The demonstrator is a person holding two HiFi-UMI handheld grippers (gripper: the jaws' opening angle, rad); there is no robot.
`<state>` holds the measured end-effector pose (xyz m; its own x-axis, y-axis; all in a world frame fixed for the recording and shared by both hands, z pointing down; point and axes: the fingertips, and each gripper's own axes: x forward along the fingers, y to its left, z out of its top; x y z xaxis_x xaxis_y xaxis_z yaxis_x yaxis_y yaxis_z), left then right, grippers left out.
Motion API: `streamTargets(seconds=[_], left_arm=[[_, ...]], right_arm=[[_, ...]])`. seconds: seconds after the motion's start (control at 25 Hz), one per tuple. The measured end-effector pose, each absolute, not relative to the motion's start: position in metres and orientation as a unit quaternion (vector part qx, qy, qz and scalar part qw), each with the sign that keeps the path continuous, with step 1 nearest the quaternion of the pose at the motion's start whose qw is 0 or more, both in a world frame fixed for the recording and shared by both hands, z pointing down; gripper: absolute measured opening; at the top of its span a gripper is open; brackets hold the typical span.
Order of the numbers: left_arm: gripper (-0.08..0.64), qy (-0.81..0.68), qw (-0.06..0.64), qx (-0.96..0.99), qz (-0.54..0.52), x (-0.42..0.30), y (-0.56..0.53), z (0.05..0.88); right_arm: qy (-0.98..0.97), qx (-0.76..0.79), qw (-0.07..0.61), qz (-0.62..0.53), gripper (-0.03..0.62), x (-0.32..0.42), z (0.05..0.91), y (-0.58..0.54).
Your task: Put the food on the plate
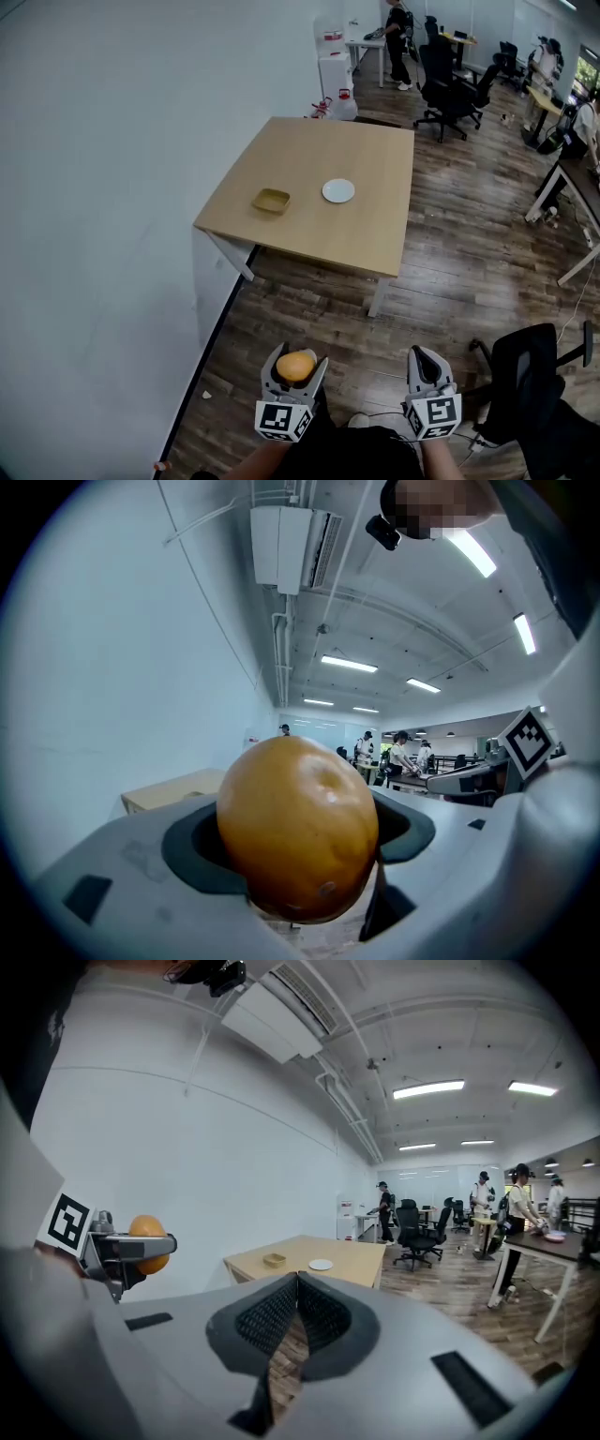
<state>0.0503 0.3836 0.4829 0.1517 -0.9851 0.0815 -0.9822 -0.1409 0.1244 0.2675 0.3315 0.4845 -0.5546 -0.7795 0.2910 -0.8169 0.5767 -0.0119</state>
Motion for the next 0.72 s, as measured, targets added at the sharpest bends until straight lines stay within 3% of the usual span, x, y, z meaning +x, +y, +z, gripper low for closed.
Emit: streamTargets(seconds=[0.24, 0.72], left_arm=[[0.339, -0.632, 0.091, 0.77, -0.015, 0.016, 0.305, 0.499], [0.339, -0.57, 0.125, 0.812, 0.011, -0.079, 0.19, 0.519]], right_arm=[[-0.86, 0.482, 0.155, 0.067, 0.06, 0.249, 0.489, 0.265], [-0.867, 0.454, 0.186, 0.087, 0.06, 0.084, 0.491, 0.16]])
